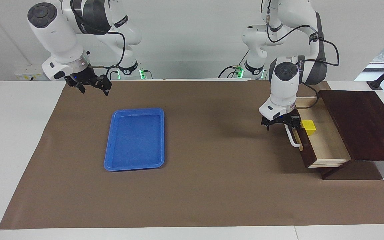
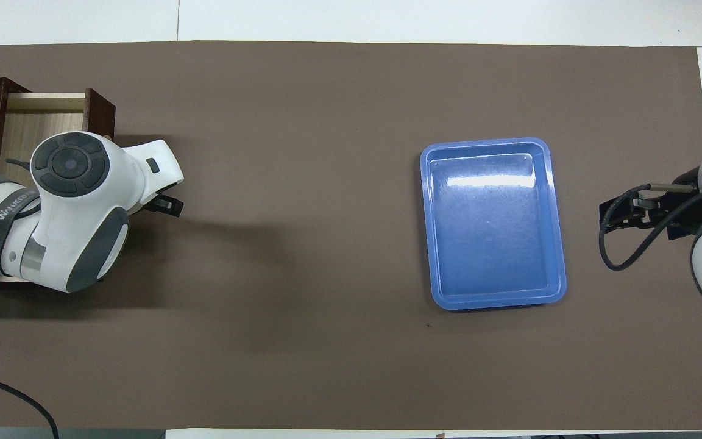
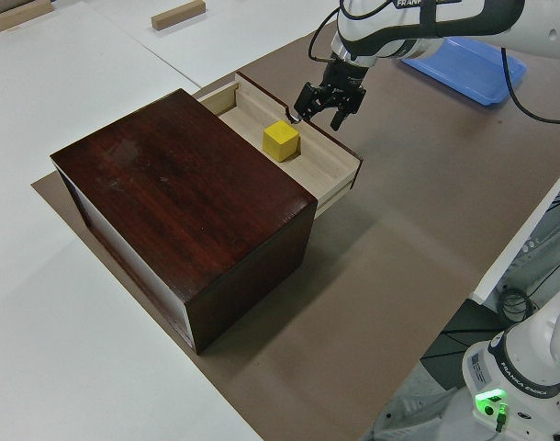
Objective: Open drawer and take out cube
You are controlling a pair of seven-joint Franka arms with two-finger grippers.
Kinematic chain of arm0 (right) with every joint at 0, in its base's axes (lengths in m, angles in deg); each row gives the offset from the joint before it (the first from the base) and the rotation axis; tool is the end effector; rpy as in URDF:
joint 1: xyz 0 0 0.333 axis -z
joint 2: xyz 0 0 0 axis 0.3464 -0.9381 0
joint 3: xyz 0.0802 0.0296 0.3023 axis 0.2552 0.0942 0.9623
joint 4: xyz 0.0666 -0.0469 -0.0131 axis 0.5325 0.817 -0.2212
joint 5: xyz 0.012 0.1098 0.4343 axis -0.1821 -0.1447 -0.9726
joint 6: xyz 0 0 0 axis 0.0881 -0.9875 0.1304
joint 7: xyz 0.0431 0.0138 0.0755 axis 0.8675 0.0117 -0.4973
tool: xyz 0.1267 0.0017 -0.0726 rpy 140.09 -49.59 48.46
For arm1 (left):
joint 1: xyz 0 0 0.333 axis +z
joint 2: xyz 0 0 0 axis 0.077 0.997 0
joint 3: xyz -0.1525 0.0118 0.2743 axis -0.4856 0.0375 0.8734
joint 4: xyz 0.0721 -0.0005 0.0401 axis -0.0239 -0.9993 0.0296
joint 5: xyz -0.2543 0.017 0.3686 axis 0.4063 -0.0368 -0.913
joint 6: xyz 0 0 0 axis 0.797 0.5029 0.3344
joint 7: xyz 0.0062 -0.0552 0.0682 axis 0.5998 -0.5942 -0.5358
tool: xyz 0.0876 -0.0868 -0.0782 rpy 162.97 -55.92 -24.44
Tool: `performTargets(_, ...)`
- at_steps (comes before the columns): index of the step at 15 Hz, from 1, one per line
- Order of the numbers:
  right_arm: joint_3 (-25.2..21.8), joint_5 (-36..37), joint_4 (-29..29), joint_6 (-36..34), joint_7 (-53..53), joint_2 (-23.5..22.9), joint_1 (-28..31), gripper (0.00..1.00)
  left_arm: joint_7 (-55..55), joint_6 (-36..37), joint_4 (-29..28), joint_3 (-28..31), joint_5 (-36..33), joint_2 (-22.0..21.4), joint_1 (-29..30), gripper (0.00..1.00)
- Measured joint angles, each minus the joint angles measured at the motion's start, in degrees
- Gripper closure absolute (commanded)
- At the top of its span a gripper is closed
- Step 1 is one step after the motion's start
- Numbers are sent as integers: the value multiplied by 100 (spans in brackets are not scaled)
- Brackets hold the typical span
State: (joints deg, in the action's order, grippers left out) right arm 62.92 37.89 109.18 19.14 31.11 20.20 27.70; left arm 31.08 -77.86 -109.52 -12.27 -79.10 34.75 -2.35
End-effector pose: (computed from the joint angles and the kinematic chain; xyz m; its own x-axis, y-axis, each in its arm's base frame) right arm 0.5692 0.0125 0.5012 0.9713 -0.1767 -0.1590 -0.1721 -0.9842 0.0422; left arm 0.6072 -0.1381 0.3438 0.9289 -0.3693 -0.0278 -0.3617 -0.8886 -0.2822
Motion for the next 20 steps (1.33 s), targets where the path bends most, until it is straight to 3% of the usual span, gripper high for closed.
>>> performTargets(3,-1,-215,140,29,332,-1,-3,0,0,657,624,1,161,8,-33,0)
performTargets(6,-2,-308,185,36,575,-13,-3,0,-28,1331,1363,90,760,1,19,0)
performTargets(10,-5,-319,198,42,640,-33,-3,0,-264,1658,1865,170,1285,-15,663,0)
performTargets(15,-6,-663,206,43,1283,-39,-3,0,-2097,1795,2056,187,1696,-17,1343,0)
performTargets(20,-3,-1187,214,47,2384,-126,-9,0,-4701,1878,1880,192,1706,-61,1505,0)
